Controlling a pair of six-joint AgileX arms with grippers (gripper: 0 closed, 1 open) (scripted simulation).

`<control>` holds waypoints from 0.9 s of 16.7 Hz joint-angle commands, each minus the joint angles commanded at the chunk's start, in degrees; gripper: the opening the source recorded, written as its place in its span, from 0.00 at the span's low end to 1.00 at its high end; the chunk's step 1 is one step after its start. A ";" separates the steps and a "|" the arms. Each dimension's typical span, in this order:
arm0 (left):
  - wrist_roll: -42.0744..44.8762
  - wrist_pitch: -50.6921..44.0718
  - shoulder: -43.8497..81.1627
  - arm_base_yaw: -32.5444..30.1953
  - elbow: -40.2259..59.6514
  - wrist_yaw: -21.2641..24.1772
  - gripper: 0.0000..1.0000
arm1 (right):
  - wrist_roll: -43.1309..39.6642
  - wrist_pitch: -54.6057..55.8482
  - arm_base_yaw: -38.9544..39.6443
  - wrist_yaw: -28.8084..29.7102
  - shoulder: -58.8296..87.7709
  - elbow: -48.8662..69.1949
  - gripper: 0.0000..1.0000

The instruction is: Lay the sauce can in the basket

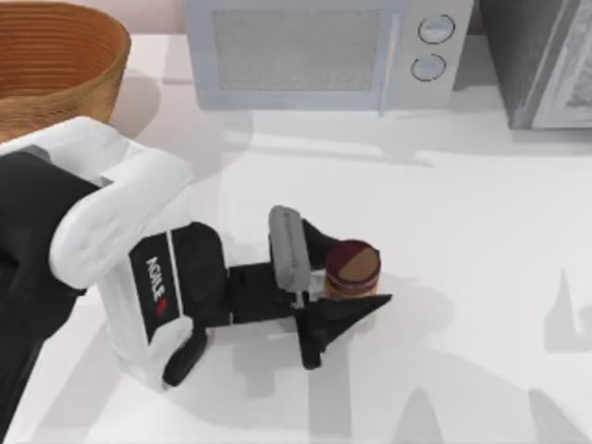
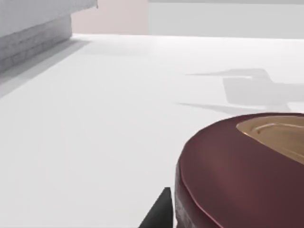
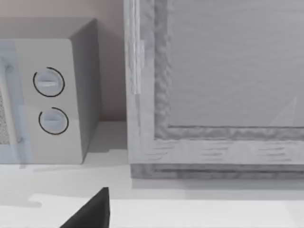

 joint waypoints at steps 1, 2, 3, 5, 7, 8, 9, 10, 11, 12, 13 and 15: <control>0.01 -0.02 -0.05 0.02 0.05 0.03 0.00 | 0.00 0.00 0.00 0.00 0.00 0.00 1.00; 0.08 -0.27 -0.61 0.28 0.64 0.41 0.00 | 0.00 0.00 0.00 0.00 0.00 0.00 1.00; 0.17 -0.89 -1.56 0.89 1.68 1.04 0.00 | 0.00 0.00 0.00 0.00 0.00 0.00 1.00; 0.33 -3.42 -4.10 3.29 4.53 2.76 0.00 | 0.00 0.00 0.00 0.00 0.00 0.00 1.00; 0.52 -7.57 -7.01 7.18 7.88 4.77 0.00 | 0.00 0.00 0.00 0.00 0.00 0.00 1.00; 0.66 -10.17 -8.57 9.60 9.64 5.85 0.00 | 0.00 0.00 0.00 0.00 0.00 0.00 1.00; 0.84 -13.06 -10.19 12.27 11.44 6.97 0.00 | 0.00 0.00 0.00 0.00 0.00 0.00 1.00; 1.05 -16.20 -11.83 15.15 13.26 8.13 0.00 | 0.00 0.00 0.00 0.00 0.00 0.00 1.00; 1.30 -19.55 -13.48 18.19 15.11 9.31 0.00 | 0.00 0.00 0.00 0.00 0.00 0.00 1.00; 1.54 -23.04 -15.10 21.37 16.97 10.48 0.00 | 0.00 0.00 0.00 0.00 0.00 0.00 1.00; 1.78 -26.65 -16.65 24.65 18.81 11.62 0.00 | 0.00 0.00 0.00 0.00 0.00 0.00 1.00; 2.19 -34.00 -19.38 31.37 22.31 13.75 0.00 | 0.00 0.00 0.00 0.00 0.00 0.00 1.00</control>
